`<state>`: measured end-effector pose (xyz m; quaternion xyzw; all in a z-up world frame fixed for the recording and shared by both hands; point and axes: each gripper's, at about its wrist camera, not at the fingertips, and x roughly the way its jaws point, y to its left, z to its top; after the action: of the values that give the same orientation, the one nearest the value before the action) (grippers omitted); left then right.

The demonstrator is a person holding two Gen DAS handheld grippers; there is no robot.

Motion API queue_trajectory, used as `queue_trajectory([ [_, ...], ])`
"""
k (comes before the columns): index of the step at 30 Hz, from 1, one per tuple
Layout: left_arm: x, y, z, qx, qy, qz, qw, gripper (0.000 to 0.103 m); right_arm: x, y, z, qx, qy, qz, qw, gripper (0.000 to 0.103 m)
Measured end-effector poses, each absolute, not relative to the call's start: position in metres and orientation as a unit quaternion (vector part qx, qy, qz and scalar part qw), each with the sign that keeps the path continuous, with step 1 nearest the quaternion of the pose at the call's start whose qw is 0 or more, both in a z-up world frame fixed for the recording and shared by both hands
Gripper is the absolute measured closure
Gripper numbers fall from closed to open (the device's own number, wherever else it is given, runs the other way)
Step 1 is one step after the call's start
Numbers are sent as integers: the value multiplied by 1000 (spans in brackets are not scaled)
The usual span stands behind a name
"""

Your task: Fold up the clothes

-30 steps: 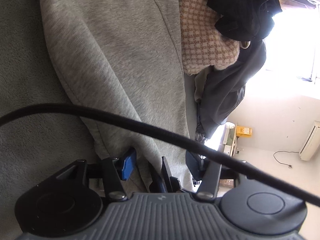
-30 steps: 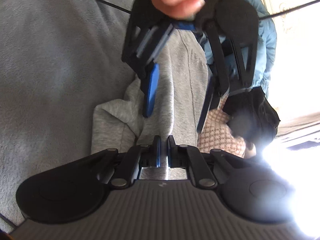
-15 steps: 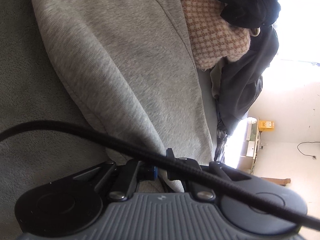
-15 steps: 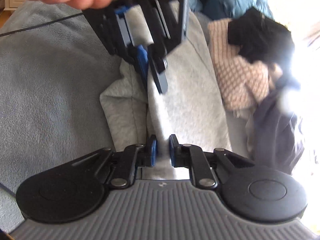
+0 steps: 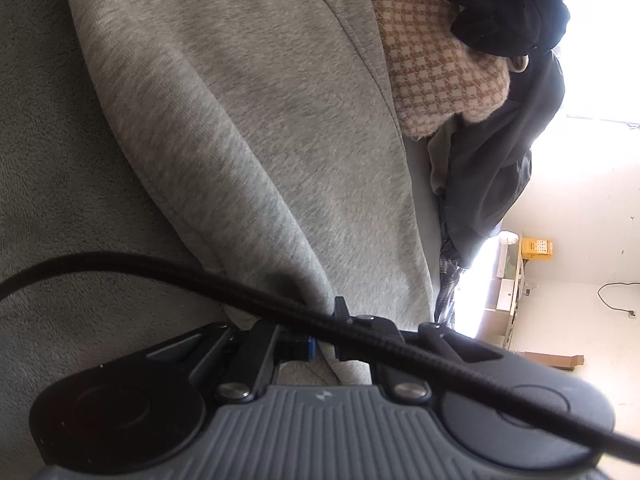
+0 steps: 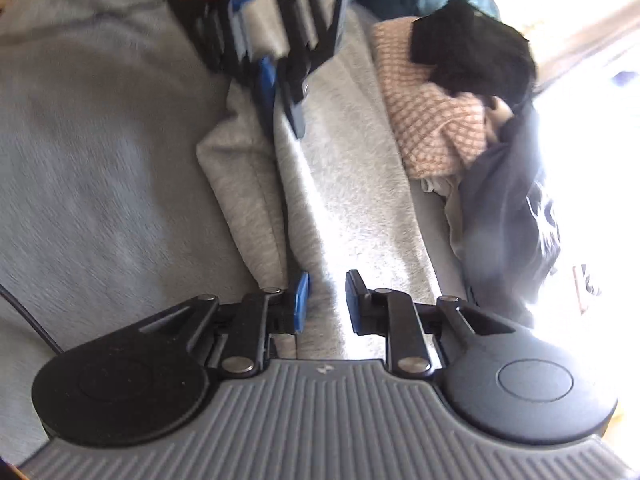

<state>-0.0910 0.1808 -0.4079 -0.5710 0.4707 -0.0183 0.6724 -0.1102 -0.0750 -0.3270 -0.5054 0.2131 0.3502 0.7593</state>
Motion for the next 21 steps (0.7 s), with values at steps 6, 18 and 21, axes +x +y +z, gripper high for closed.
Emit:
queue_trajectory([
  [6,-83,183,-411,-589,477,-8,652,94,-136,-45,-337,-470,210,425,744,84],
  [18,-87,187,-417,-630,466,-2,622,94,-125,-10,-362,-404,262,417,771,82],
  [21,-86,188,-420,-639,463,-2,615,94,-128,-13,-356,-405,252,415,775,83],
])
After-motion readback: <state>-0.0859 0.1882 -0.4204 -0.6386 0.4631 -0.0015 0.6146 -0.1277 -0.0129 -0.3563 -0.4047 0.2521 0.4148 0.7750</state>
